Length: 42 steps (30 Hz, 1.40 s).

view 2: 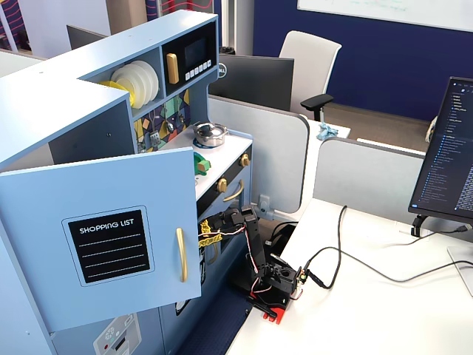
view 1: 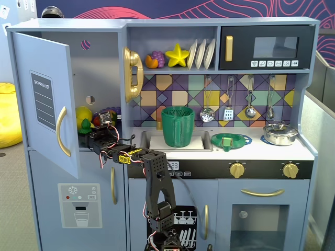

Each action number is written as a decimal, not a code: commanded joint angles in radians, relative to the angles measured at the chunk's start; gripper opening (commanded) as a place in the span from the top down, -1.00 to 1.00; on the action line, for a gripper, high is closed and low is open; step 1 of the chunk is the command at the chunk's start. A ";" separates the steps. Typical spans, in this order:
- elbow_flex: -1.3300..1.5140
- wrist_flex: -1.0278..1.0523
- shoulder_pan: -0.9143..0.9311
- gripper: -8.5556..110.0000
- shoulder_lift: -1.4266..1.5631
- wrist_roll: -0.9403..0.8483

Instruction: Pick up the green pineapple from the left cabinet and place it in the green recipient

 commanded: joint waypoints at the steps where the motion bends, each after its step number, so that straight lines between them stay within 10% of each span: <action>1: -0.028 -0.017 -0.005 0.86 0.031 0.005; 12: 0.278 0.100 -0.080 0.86 0.551 -0.291; 25: 0.459 0.968 0.066 0.86 1.405 -0.276; 42: -0.063 0.989 0.756 0.86 0.830 -0.084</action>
